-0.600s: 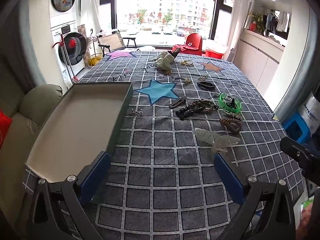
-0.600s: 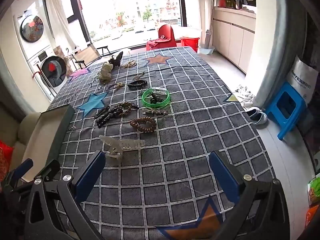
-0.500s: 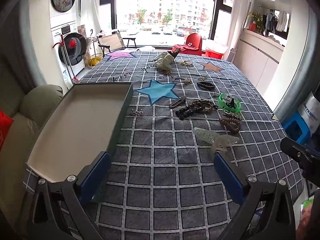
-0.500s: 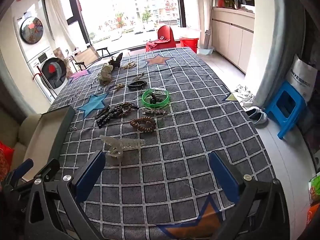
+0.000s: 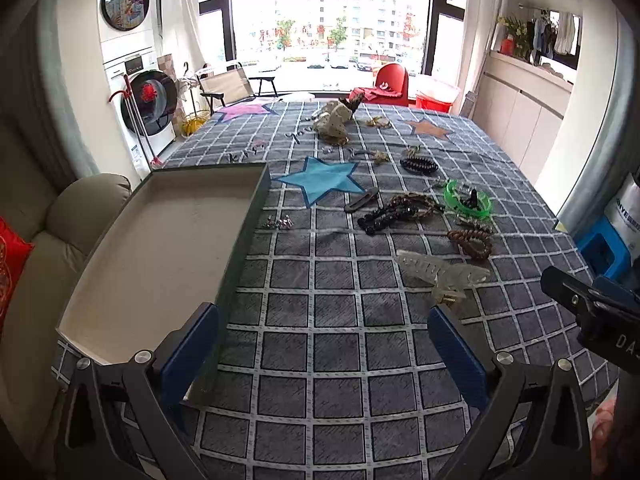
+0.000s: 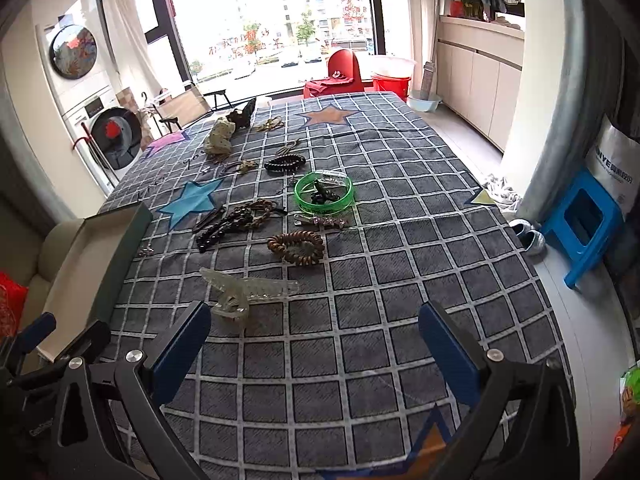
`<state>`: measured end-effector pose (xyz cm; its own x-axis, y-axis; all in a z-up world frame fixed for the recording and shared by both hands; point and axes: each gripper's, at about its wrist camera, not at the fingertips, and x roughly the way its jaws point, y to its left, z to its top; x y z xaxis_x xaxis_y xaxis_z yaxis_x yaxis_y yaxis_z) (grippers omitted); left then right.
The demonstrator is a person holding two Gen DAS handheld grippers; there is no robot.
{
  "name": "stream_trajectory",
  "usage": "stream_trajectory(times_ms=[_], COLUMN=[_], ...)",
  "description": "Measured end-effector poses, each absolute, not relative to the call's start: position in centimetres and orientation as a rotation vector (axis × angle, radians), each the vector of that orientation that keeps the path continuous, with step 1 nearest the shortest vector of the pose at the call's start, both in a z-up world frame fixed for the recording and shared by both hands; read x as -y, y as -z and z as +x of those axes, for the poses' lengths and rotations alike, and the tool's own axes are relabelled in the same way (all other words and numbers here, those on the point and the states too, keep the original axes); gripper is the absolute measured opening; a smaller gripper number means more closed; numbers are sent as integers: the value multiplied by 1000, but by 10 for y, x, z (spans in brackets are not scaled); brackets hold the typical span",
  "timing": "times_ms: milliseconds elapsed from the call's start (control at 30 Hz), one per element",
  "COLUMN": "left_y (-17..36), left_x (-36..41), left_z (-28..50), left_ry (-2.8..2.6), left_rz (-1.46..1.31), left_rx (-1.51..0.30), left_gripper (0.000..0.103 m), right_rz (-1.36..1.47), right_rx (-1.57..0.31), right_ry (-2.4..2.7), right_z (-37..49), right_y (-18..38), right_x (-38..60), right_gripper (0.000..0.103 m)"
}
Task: Organize jewelry
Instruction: 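Move left tool toward clear claw clip while right tool approaches green bangle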
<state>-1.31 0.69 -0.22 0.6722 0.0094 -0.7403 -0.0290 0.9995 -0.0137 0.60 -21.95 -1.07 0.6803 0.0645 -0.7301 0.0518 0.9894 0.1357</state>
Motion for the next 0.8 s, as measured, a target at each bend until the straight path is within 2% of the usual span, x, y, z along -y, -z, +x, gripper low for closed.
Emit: stream_trajectory(times_ms=[800], left_y=[16], left_x=[-3], left_z=[-7], left_ry=[-35], left_rz=[-40], left_rx=[-877], left_gripper=[103], right_rz=[74], right_rx=[-845], right_ry=[-4], right_z=[11], right_y=[19], right_x=[220], right_gripper=[103])
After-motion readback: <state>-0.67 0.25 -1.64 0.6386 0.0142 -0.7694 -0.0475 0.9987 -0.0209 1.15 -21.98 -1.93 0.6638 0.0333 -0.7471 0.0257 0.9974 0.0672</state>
